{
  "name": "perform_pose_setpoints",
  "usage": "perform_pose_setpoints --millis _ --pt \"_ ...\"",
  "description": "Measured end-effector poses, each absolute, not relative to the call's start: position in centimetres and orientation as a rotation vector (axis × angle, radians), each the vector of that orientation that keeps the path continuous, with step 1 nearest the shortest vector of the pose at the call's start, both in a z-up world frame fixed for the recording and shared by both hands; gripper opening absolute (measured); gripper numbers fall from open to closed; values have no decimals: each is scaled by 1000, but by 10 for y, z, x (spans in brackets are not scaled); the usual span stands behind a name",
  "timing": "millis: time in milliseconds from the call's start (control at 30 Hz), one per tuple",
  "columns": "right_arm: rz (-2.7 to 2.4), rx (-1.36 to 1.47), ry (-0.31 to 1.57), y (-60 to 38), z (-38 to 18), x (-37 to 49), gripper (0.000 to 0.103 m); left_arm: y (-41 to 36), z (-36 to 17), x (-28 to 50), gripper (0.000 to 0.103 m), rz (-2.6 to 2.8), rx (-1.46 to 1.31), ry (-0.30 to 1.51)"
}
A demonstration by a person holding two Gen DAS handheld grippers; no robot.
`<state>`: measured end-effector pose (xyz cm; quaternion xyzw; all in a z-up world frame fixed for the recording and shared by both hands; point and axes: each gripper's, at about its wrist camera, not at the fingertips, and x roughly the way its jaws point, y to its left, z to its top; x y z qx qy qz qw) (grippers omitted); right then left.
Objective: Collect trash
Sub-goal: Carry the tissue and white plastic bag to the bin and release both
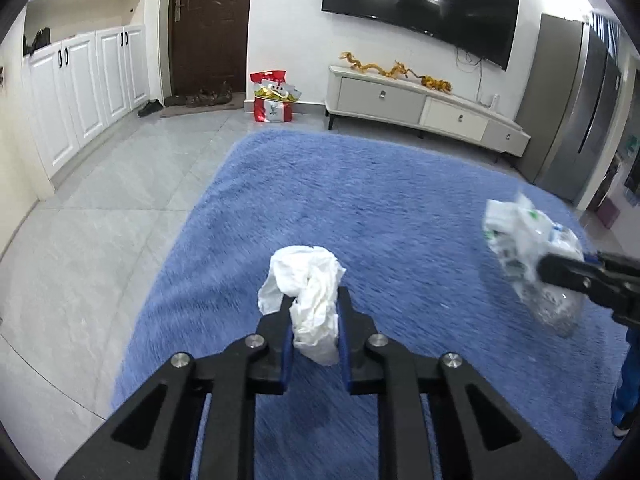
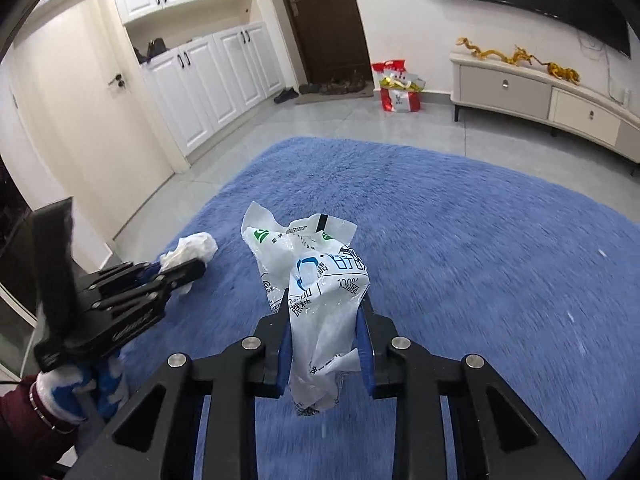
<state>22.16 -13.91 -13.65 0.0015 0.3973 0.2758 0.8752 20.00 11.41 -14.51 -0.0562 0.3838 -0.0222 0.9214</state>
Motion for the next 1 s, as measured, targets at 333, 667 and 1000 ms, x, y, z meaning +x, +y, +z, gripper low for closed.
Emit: perform_pose_setpoints --millis 333,667,1000 --pt "470 114 770 -229 -128 130 27 56 -108 128 17 -117 10 712" --pt "299 201 696 -306 -121 61 27 -11 -66 80 17 -189 152 610" --pt "233 210 653 -344 -119 26 27 -73 -50 55 17 -259 257 566"
